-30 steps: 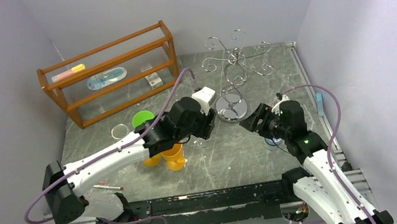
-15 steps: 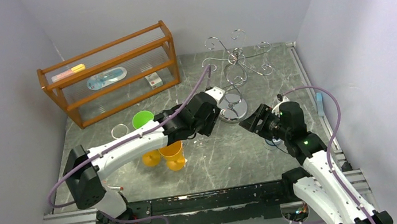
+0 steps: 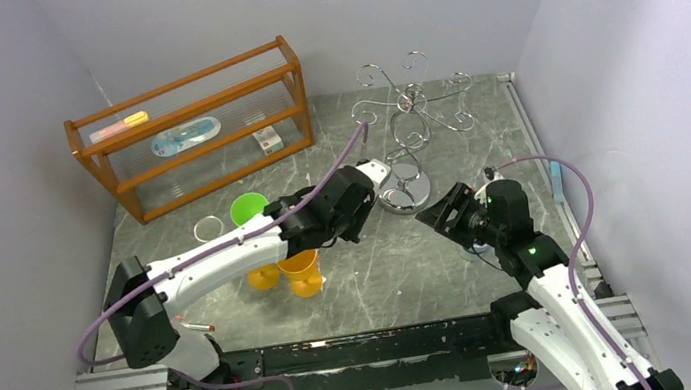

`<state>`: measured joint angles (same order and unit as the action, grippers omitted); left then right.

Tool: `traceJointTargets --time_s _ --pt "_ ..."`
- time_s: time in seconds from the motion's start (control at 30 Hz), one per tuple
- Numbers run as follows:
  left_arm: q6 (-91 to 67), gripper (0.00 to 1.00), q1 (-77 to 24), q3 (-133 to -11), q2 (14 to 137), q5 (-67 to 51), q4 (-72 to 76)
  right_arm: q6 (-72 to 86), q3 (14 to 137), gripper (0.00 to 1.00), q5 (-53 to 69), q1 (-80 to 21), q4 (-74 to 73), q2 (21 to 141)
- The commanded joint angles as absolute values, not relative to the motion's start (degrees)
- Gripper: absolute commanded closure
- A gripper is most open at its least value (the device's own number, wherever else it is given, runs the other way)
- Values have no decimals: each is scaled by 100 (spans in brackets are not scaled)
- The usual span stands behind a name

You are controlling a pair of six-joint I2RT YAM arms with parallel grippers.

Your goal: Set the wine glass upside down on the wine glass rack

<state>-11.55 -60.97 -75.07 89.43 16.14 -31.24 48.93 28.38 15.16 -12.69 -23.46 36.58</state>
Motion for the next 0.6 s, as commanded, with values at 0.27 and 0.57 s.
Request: traceJointTargets --time_s 0.27,0.57 --pt "-1052 95 -6648 -6152 7086 998 -1020 6930 2977 20 1495 -1250 -2984 2942" --pt "-1195 95 -6921 -4769 5998 1020 1778 8156 2951 21 1950 -1248 -2178 2698"
